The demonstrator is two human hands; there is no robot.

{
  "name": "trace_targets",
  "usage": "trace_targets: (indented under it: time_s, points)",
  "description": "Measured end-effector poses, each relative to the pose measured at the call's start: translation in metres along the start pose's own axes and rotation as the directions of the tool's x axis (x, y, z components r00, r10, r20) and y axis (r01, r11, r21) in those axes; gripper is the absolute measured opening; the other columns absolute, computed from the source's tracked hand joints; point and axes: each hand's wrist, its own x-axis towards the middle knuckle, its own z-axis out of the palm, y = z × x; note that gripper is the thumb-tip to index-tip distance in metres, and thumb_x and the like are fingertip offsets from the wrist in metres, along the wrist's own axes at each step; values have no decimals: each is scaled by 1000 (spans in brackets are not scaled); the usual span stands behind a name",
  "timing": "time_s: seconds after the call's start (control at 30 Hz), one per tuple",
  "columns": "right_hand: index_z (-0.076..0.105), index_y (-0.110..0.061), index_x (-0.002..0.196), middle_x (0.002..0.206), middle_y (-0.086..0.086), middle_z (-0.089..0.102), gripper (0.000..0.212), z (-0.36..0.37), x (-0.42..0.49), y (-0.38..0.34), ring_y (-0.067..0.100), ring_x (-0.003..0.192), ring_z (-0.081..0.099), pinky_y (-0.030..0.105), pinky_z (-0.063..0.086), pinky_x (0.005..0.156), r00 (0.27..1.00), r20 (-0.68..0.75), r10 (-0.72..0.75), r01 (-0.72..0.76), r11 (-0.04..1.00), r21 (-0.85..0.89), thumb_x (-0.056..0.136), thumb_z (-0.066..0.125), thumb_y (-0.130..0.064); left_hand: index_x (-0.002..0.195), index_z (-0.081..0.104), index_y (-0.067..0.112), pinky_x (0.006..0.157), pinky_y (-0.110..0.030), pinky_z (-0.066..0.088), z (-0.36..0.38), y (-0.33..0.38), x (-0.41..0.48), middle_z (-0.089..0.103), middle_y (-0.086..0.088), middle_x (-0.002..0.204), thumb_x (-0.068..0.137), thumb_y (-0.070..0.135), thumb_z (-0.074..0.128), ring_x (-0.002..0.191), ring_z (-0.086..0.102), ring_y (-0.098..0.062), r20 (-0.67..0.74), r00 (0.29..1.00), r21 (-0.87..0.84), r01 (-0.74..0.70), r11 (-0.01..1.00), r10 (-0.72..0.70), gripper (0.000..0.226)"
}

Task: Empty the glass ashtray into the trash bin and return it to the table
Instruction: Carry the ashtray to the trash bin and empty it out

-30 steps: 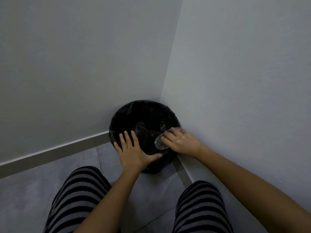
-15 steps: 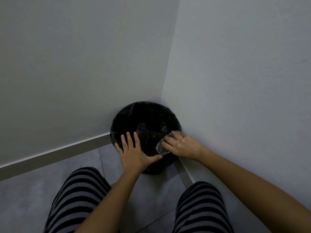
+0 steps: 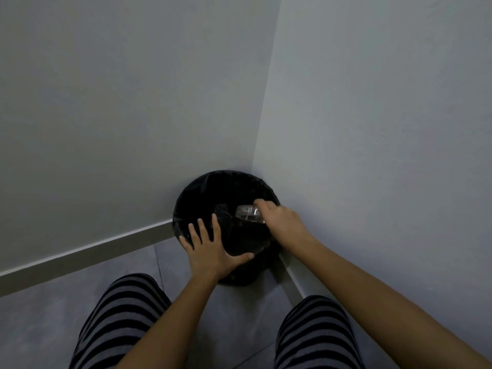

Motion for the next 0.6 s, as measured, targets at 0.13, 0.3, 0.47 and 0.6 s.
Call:
trace_targets:
  time_s: [0.13,0.3,0.47,0.6]
  points:
    - [48,-18,124,116,19,66,42,-11,10,14,40,100,63,44,55,79,876,288,388,-482,728,487,86,45,-2,149,-25,25,114,-60,-9,-13,4,6,-18,-16,160,59,89,49,145,-15,-43,21,992,-53,-124,991,126,132]
    - [52,-22,99,110,17,67,17,-15,14,-2,28,73,67,37,58,46,774,514,369,-599,166,783,92,52,-6,151,-18,21,116,-59,-3,-38,15,21,0,-1,163,64,74,66,149,-1,-34,-16,949,-143,-314,939,315,133]
    - [57,-14,104,108,14,67,22,-13,26,-10,30,82,69,33,57,46,748,586,313,-612,-19,791,85,67,-14,151,-17,16,116,-57,6,-38,3,29,24,-1,158,60,65,76,145,22,-24,-84,944,-197,-328,924,318,139]
    - [57,-19,107,108,7,65,26,-6,38,-7,21,83,66,29,54,48,769,588,251,-605,-10,796,83,66,-16,151,12,18,112,-51,30,-37,-8,47,45,4,147,48,73,74,133,45,-21,-174,944,-338,-324,884,279,132]
